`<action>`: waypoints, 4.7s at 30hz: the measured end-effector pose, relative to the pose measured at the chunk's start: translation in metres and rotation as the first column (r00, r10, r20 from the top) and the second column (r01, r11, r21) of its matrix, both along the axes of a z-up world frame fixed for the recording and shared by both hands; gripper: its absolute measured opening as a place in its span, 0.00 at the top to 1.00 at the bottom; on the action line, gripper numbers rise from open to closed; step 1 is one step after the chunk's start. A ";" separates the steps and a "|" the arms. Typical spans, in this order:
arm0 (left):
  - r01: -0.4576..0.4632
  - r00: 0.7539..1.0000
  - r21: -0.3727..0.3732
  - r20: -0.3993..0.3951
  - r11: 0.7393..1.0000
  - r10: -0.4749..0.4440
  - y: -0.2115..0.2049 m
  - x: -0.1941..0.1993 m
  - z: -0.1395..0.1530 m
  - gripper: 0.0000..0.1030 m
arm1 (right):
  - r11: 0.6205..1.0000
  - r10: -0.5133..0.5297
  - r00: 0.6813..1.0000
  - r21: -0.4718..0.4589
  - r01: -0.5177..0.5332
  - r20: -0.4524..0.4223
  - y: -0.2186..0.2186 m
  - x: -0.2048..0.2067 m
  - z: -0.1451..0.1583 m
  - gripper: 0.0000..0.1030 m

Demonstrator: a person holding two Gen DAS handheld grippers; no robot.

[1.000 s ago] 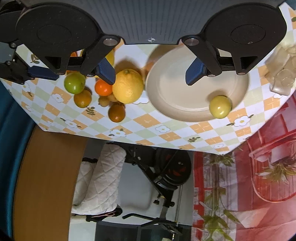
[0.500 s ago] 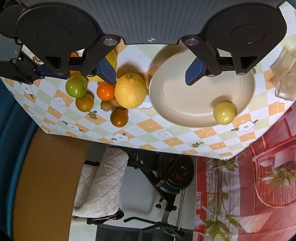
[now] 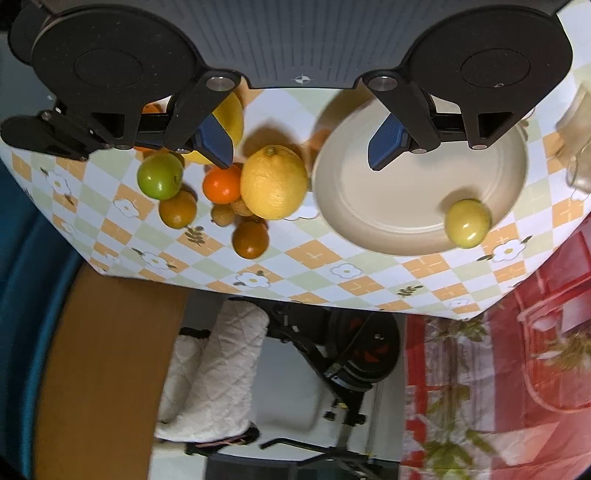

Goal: Organize fruits
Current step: 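Close the left gripper around the large lemon, then lift the lemon with the left gripper and carry it over the plate, then lower the lemon into the plate and open the left gripper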

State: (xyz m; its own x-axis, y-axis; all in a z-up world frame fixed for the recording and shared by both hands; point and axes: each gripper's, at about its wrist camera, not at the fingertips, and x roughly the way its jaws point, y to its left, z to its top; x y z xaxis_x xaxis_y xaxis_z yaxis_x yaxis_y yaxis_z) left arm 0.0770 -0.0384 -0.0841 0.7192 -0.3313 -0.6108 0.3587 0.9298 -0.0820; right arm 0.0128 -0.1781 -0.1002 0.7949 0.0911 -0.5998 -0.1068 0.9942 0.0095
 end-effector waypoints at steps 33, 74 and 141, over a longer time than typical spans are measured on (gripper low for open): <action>0.197 0.966 -0.157 -0.135 0.968 -0.218 -0.024 0.016 -0.023 0.47 | 0.999 0.005 1.000 0.052 -0.004 -0.027 0.000 0.015 -0.015 0.48; 0.131 0.984 -0.240 -0.089 0.962 -0.156 0.010 0.007 0.001 0.45 | 0.998 0.039 0.999 0.039 -0.039 0.007 0.025 0.016 0.020 0.48; -0.277 0.961 -0.239 -0.080 0.931 0.265 0.123 0.055 0.017 0.44 | 0.966 0.258 0.966 -0.009 -0.258 -0.031 0.128 0.136 0.027 0.47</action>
